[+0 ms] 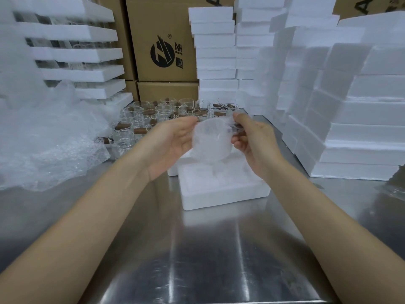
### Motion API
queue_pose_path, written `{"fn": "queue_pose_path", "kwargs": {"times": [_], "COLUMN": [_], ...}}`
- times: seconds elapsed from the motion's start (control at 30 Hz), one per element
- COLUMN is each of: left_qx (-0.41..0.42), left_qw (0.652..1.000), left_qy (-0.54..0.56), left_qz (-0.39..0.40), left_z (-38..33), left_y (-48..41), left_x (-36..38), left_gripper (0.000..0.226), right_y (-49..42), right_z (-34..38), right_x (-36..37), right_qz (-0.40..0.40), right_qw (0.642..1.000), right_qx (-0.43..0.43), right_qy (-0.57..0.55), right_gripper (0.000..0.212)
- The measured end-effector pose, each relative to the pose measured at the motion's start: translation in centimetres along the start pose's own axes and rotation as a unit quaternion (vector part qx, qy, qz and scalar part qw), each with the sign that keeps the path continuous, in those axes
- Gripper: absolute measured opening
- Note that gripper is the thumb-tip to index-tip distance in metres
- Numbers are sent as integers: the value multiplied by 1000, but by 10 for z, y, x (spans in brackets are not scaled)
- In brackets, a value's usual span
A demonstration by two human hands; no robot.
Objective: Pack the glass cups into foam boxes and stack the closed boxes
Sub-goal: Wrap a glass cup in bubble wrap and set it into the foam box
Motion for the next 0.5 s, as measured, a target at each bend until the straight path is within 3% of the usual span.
{"fn": "queue_pose_path", "kwargs": {"times": [0.1, 0.23, 0.37, 0.5], "left_qx": [30, 38, 77, 105], "left_qw": [999, 992, 960, 936], "left_qy": [-35, -112, -263, -334], "left_qz": [-25, -54, -61, -47], "left_z": [-9, -1, 4, 2], "left_y": [-3, -8, -11, -10], "left_x": [-9, -16, -18, -16], "left_gripper": [26, 24, 23, 22], "right_y": [2, 16, 23, 26], "right_z": [-12, -33, -44, -37], "right_x": [3, 9, 4, 2], "right_qz": [34, 129, 192, 243], "right_qw": [995, 966, 925, 907], "right_qx": [91, 153, 175, 160], "right_qy": [16, 164, 276, 303], "right_gripper": [17, 12, 21, 12]}}
Point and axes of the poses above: each hand's wrist, its own y-axis away from the middle knuckle, its own x-axis out of the palm, z = x × y, the point moved 10 cm from there along -y, towards the middle knuckle, and after that the axes turned 15 degrees about -z, right-handed, at the moved point
